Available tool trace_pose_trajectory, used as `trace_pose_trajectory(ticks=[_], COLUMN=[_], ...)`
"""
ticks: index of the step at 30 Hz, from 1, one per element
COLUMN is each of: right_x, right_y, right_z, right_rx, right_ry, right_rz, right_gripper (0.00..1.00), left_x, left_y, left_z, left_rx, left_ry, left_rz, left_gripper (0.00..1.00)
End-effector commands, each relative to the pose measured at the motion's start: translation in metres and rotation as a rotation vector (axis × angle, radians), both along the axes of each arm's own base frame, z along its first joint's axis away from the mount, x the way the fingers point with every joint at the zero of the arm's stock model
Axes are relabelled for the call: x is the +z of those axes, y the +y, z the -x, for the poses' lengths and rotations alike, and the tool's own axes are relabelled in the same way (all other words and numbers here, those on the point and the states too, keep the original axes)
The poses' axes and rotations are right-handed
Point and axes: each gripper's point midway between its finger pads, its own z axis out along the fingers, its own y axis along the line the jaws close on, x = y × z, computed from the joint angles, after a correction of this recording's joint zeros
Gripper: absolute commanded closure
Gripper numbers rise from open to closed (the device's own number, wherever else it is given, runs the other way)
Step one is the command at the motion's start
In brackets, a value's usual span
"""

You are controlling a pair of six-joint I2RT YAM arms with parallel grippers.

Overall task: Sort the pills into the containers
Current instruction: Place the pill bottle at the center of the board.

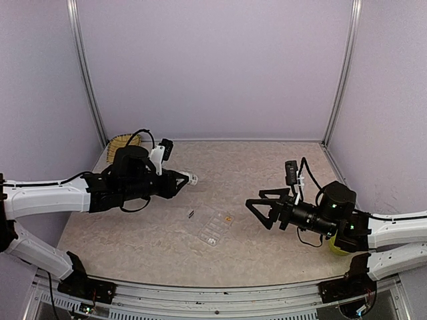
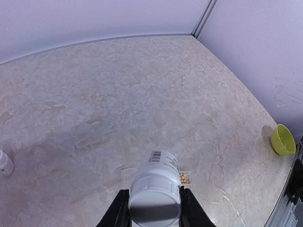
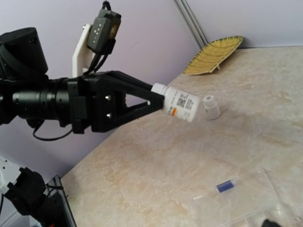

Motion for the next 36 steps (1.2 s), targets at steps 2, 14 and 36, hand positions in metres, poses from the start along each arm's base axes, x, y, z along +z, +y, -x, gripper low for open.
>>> trace_pose_trajectory(ticks=[2,14,36], right_x=[-0.010,-0.031,-0.043], right_y=[-0.006,-0.001,0.002], right_z=[-0.008,-0.018,-0.021], right_rx=[-0.040,-0.078,-0.082], right_ry=[0.026,0.083,0.107], right_rz=[0.021,0.103,0.149], right_gripper=[0.00,0.01,0.01], left_x=[-0.002,-0.017,-0.083], left_y=[0.016,0.040,0.083], left_z=[-0.008,-0.019,-0.041], left_rx=[0.077,0.185,0.350], left_ry=[0.020,0.055,0.190], left_rz=[0.007,-0.034,-0.232], left_gripper=[0.84,0.84,0.85])
